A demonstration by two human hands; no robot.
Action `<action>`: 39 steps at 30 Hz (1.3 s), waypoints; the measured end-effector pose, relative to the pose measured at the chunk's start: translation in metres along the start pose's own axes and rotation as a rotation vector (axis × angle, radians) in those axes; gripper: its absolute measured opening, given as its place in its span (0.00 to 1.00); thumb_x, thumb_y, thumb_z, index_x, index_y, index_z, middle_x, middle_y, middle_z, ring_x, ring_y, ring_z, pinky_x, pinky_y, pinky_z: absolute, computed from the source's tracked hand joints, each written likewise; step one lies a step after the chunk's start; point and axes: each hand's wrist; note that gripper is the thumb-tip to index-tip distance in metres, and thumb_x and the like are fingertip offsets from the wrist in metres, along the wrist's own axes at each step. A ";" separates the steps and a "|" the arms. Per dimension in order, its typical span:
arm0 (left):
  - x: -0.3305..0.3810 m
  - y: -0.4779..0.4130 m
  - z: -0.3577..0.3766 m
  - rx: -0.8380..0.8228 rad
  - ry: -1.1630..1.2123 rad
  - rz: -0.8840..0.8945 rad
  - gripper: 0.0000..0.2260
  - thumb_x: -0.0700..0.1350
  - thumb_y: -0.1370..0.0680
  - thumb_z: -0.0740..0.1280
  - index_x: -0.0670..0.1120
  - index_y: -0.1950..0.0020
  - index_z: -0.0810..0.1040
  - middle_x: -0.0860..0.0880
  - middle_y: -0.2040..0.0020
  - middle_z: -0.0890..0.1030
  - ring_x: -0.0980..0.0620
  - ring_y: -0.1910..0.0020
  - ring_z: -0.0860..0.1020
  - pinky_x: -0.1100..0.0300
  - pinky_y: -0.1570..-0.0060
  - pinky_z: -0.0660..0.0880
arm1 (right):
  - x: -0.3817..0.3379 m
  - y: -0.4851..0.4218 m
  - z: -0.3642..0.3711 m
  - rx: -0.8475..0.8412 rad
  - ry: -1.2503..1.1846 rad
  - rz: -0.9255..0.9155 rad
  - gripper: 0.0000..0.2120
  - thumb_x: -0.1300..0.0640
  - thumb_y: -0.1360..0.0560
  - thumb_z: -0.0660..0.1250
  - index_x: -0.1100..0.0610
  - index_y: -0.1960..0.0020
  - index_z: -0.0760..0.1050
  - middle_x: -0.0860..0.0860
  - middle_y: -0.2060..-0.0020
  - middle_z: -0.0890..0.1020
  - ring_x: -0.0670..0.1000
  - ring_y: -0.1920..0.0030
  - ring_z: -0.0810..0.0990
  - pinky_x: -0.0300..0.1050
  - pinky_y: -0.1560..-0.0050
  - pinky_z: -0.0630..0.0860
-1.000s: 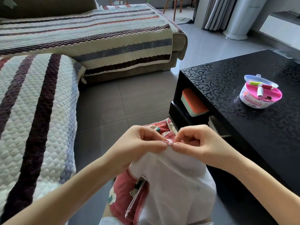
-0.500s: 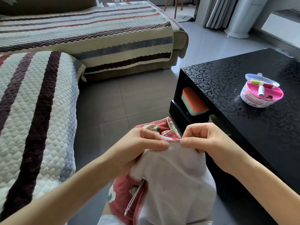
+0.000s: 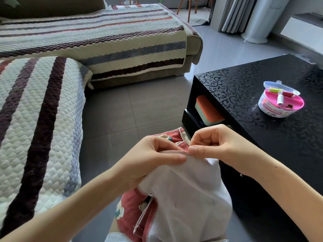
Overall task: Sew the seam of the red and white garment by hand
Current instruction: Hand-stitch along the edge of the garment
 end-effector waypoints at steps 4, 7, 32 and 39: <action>0.002 0.001 0.007 0.044 -0.134 0.033 0.09 0.48 0.37 0.76 0.46 0.59 0.86 0.43 0.56 0.84 0.53 0.58 0.81 0.53 0.52 0.78 | -0.007 -0.002 -0.002 -0.045 -0.046 0.010 0.05 0.58 0.33 0.71 0.59 0.65 0.78 0.49 0.73 0.75 0.42 0.73 0.70 0.29 0.72 0.65; 0.003 0.000 0.010 0.052 -0.140 0.040 0.05 0.46 0.35 0.78 0.48 0.62 0.86 0.49 0.63 0.83 0.55 0.62 0.80 0.56 0.55 0.77 | -0.009 -0.005 -0.003 -0.044 -0.025 0.017 0.05 0.56 0.32 0.71 0.56 0.65 0.79 0.52 0.71 0.76 0.45 0.72 0.70 0.33 0.71 0.65; -0.002 -0.003 -0.012 0.047 -0.053 -0.035 0.03 0.45 0.35 0.73 0.45 0.65 0.84 0.47 0.66 0.81 0.53 0.66 0.78 0.65 0.66 0.74 | 0.012 0.010 0.007 0.142 0.244 -0.170 0.08 0.52 0.26 0.64 0.57 0.53 0.75 0.45 0.74 0.68 0.44 0.72 0.64 0.34 0.70 0.62; -0.001 -0.004 -0.010 0.096 -0.063 -0.013 0.07 0.38 0.29 0.72 0.46 0.66 0.84 0.48 0.67 0.82 0.56 0.67 0.78 0.67 0.67 0.74 | 0.013 0.026 0.025 0.322 0.634 -0.360 0.08 0.53 0.29 0.62 0.55 0.64 0.75 0.48 0.77 0.72 0.51 0.77 0.68 0.38 0.75 0.65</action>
Point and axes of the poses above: each hand's wrist, its own y-axis away from the middle knuckle, its own z-axis out of the palm, x = y × z
